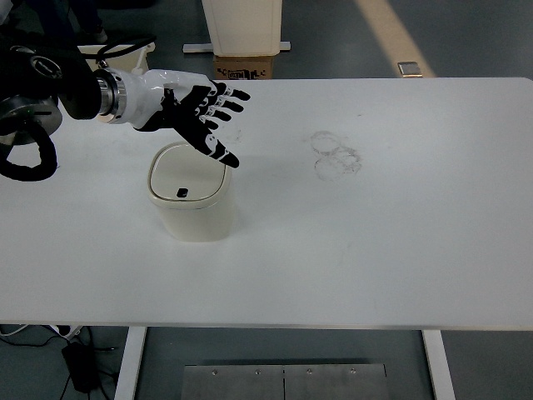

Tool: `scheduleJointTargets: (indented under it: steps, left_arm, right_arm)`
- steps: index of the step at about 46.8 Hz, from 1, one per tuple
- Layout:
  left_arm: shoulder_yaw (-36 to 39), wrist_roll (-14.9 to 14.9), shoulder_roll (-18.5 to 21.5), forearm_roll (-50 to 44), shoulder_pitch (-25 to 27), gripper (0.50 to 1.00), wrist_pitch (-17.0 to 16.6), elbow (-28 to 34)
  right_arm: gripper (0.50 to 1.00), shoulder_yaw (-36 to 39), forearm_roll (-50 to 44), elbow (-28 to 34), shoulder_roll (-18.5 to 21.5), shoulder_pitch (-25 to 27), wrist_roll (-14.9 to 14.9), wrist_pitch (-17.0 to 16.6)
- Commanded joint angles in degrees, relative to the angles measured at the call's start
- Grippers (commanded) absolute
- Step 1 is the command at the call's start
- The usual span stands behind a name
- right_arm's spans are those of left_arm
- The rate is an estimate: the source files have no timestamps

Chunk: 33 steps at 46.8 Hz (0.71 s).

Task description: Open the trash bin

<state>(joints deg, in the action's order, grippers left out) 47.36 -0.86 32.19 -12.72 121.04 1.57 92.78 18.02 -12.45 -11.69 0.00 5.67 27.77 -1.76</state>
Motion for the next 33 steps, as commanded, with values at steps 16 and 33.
scheduleJointTargets:
  steps: [16, 33]
  left_arm:
    - [7.6, 0.1, -1.8, 0.8, 6.7, 1.0, 1.1, 4.3]
    - [12.8, 0.0, -3.4, 1.1, 7.9, 1.0, 1.7, 4.6]
  right_arm:
    - [0.991, 0.0, 0.0, 0.0, 0.0, -0.1, 0.0, 0.0]
    - [0.991, 0.0, 0.0, 0.0, 0.0, -0.2, 0.0, 0.0]
